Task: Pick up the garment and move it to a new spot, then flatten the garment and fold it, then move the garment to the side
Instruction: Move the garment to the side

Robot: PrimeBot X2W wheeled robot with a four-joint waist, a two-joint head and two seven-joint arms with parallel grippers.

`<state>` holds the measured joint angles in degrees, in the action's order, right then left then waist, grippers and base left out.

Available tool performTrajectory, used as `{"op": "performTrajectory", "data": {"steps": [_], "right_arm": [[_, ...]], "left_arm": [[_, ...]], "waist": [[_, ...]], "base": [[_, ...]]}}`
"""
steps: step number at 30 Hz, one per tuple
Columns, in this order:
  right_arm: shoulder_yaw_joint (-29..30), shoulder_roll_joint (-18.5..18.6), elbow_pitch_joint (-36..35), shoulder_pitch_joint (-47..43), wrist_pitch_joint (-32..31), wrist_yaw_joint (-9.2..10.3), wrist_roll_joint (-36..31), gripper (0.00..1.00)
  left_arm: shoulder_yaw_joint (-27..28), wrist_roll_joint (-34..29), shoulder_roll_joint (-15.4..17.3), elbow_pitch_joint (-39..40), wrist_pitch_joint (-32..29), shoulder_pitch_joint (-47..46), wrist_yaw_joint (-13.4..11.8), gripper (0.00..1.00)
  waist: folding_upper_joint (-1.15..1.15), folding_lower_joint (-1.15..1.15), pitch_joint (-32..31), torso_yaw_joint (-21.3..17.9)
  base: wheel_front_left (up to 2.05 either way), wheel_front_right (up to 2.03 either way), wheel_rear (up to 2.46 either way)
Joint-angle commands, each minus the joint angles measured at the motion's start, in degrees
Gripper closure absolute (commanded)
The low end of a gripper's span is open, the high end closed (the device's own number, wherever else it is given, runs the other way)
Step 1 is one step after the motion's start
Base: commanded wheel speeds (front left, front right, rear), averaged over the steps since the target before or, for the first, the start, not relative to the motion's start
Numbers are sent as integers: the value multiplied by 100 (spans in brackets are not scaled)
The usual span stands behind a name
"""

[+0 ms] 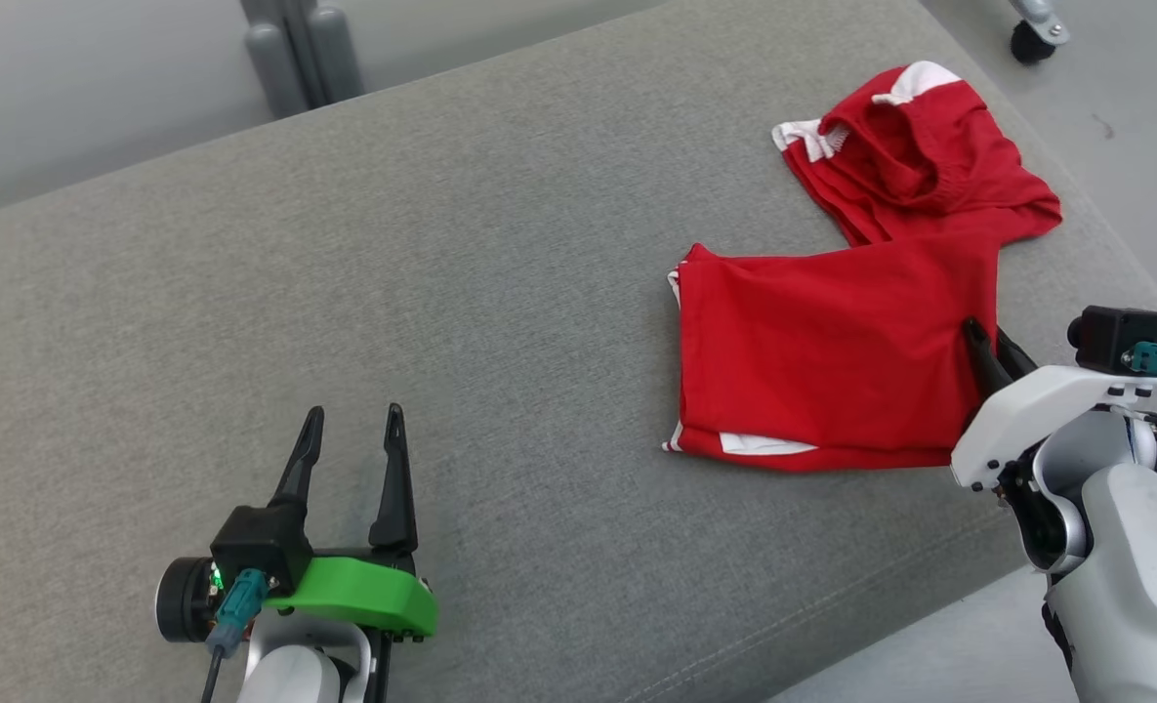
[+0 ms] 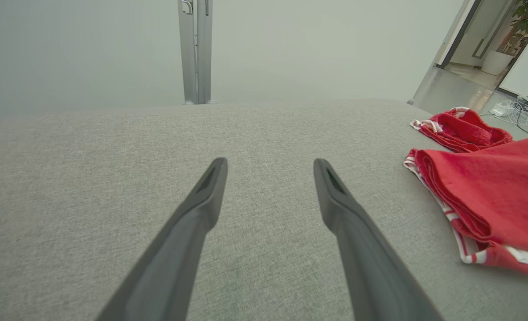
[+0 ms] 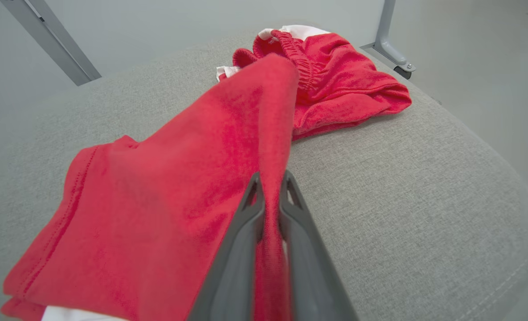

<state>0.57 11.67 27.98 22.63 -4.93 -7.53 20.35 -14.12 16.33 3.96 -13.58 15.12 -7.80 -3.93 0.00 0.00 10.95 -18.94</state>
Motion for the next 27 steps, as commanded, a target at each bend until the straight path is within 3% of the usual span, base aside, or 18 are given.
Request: {"op": "performTrajectory", "data": {"steps": [1, 10, 27], "right_arm": [[-17, -40, -39, 127, 68, 9, -34, 100], [-98, 31, 122, 589, 142, 9, -77, 100], [50, 1467, 1344, 1971, -44, 9, -703, 100]], "left_arm": [[5, -52, 44, 14, -18, -74, 15, 0], [11, 8, 85, 92, -20, -90, -49, 0], [0, 66, 58, 106, 1, -214, -69, 0]], "waist": [[0, 0, 81, -349], [0, 0, 156, 112], [0, 0, 394, 1234]], "base": [[0, 0, 0], [0, 0, 0], [0, 0, 0]]}}
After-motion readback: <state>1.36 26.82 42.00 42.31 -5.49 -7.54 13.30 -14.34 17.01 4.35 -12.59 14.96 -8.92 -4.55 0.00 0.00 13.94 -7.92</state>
